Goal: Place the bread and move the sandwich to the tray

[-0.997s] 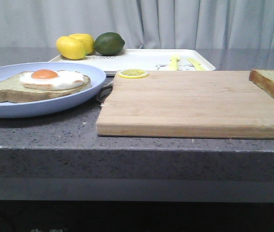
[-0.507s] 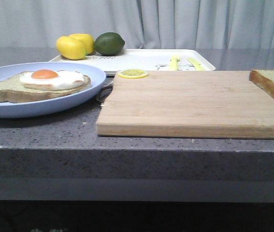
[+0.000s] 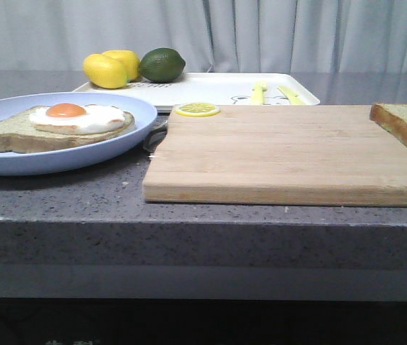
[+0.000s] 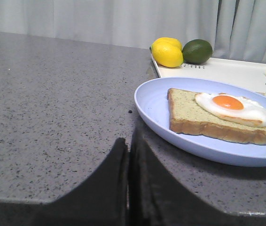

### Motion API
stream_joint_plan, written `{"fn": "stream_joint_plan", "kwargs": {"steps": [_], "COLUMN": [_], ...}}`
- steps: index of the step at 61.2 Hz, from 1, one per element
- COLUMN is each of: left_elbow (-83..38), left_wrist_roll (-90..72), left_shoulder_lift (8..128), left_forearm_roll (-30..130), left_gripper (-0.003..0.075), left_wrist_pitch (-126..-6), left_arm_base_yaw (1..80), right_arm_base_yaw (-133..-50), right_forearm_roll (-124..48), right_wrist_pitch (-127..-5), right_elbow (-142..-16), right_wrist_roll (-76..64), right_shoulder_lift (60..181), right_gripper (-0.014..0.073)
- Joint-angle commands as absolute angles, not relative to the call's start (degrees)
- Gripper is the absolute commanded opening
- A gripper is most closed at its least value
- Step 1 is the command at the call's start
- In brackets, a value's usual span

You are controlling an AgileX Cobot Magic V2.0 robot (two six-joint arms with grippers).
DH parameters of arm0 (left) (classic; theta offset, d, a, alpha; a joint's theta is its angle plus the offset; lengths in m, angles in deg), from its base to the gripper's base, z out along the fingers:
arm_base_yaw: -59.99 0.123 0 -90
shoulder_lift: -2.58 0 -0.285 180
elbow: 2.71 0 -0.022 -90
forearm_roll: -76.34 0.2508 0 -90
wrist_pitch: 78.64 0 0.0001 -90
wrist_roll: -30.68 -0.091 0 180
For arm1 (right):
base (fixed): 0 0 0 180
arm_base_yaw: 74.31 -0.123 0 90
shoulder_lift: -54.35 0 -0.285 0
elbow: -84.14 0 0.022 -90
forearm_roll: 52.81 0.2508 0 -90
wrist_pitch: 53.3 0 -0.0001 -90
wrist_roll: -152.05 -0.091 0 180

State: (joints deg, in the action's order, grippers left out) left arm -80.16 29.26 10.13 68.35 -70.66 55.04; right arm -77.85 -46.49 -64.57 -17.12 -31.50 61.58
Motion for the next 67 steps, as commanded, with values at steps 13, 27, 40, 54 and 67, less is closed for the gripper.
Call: {"fn": "stream_joint_plan", "kwargs": {"steps": [13, 27, 40, 54, 67], "left_elbow": [-80.2, -77.7, -65.6, -54.1, -50.9], "left_wrist_roll": [29.3, 29.3, 29.3, 29.3, 29.3], "left_shoulder_lift": [8.9, 9.1, 15.5, 37.4, 46.7], "left_forearm_roll": [67.9, 67.9, 68.3, 76.3, 75.8], "left_gripper": [-0.0020, -0.0020, -0.0020, -0.0020, -0.0020], "left_wrist_pitch": [-78.6, -83.8, -77.4, -74.7, -78.6], "left_arm_base_yaw": [55.1, 55.1, 55.1, 55.1, 55.1], "right_arm_base_yaw": [-77.8, -77.9, -77.9, -77.9, -77.9], "right_forearm_roll": [-46.3, -46.3, -46.3, -46.3, -46.3], "right_wrist_pitch": [-59.1, -59.7, -66.9, -70.5, -67.6], "right_elbow": [-17.3, -22.6, -36.0, -49.2, -51.1], "right_wrist_roll": [-31.4, -31.4, -31.4, -31.4, -31.4], "right_shoulder_lift": [60.6, 60.6, 67.3, 87.6, 94.6], "right_gripper": [-0.0061, -0.0061, -0.0061, -0.0061, -0.0052]}}
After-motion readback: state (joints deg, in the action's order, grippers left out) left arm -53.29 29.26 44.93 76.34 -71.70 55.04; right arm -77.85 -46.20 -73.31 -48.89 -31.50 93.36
